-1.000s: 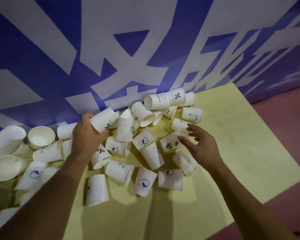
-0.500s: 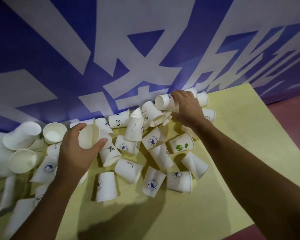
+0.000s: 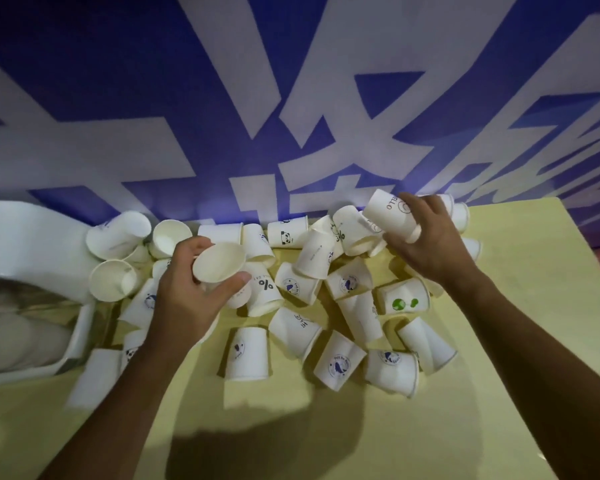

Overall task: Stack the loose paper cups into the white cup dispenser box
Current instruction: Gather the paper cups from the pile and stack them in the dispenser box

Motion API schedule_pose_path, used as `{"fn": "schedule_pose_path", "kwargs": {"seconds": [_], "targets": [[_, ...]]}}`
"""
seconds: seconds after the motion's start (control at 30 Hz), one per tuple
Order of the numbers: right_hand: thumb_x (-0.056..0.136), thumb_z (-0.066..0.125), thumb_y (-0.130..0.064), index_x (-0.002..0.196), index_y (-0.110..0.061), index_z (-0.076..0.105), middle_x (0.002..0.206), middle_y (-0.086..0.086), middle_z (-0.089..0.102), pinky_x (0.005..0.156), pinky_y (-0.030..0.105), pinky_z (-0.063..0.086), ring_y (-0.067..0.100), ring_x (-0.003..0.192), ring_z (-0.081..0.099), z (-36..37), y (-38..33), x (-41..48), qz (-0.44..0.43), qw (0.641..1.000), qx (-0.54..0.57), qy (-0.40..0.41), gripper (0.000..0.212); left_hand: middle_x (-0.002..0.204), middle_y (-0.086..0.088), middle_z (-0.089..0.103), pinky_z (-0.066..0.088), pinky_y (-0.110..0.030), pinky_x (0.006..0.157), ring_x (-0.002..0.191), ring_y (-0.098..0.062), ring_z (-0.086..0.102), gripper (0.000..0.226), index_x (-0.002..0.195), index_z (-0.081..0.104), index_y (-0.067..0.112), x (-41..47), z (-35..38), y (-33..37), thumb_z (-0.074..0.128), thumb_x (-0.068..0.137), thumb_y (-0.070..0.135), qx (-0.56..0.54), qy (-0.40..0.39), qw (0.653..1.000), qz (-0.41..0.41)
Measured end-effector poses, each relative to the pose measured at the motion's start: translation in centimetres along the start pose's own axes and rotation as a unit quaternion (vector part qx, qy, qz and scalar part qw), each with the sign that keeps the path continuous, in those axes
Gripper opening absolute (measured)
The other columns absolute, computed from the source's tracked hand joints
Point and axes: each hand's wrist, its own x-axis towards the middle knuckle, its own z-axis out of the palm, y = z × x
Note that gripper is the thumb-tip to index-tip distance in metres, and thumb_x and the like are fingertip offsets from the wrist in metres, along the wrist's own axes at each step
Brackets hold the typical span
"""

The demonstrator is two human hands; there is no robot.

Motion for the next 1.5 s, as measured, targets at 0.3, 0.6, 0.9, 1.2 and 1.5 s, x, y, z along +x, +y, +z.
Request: {"fn": "schedule_pose_path", "kwargs": {"seconds": [0.3, 0.6, 0.9, 1.2, 1.5], "targets": [[0.073, 0.086, -0.055, 0.140, -0.033, 0.051, 0.130, -0.010, 0.057, 0.092, 0.045, 0.056, 0.014, 0.113, 0.055, 0.7, -9.2, -5.5, 0.031, 0.994, 0.103, 0.023, 0.079, 0.129, 0.004, 0.060, 0.056, -0.040, 0.095, 0.117, -0.020, 0.062, 0.063, 0.137, 0.047, 0.025, -2.5, -5.4, -1.7, 0.073, 0.087, 0.053, -0.052, 0.011, 0.997, 0.051], [0.103, 0.045, -0.060, 0.152, -0.040, 0.045, 0.137, -0.021, 0.045, 0.101, 0.027, 0.037, -0.008, 0.118, 0.041, 7.2, -23.2, -11.8, -0.004, 0.989, 0.150, -0.008, 0.053, 0.125, 0.011, 0.062, 0.054, -0.034, 0.092, 0.116, -0.017, 0.063, 0.075, 0.125, 0.047, 0.045, -6.0, -17.3, -6.7, 0.086, 0.061, 0.051, -0.125, 0.017, 0.992, 0.027], [0.073, 0.073, -0.070, 0.135, -0.039, 0.057, 0.117, -0.035, 0.058, 0.087, 0.026, 0.052, -0.010, 0.107, 0.056, 14.8, -37.0, -15.7, -0.011, 0.976, 0.219, -0.007, 0.071, 0.132, 0.012, 0.063, 0.054, -0.037, 0.099, 0.125, -0.019, 0.062, 0.075, 0.130, 0.053, 0.040, -8.2, -30.9, -14.2, 0.089, 0.065, 0.047, -0.124, 0.028, 0.992, 0.018], [0.073, 0.085, -0.058, 0.132, -0.025, 0.062, 0.127, -0.015, 0.065, 0.095, 0.032, 0.053, 0.006, 0.118, 0.060, 20.1, -43.4, -17.2, -0.065, 0.964, 0.256, -0.011, 0.072, 0.133, 0.004, 0.065, 0.053, -0.043, 0.099, 0.124, -0.025, 0.062, 0.070, 0.128, 0.057, 0.037, -7.4, -35.0, -18.3, 0.089, 0.067, 0.045, -0.155, 0.058, 0.986, 0.000], [0.078, 0.089, -0.034, 0.140, -0.009, 0.058, 0.136, 0.003, 0.059, 0.108, 0.028, 0.044, 0.018, 0.128, 0.054, 24.2, -46.6, -16.9, -0.197, 0.961, 0.192, 0.005, 0.074, 0.130, 0.003, 0.065, 0.052, -0.042, 0.099, 0.121, -0.024, 0.063, 0.069, 0.126, 0.058, 0.043, -7.7, -35.8, -20.1, 0.090, 0.065, 0.044, -0.166, 0.069, 0.983, -0.016]]}}
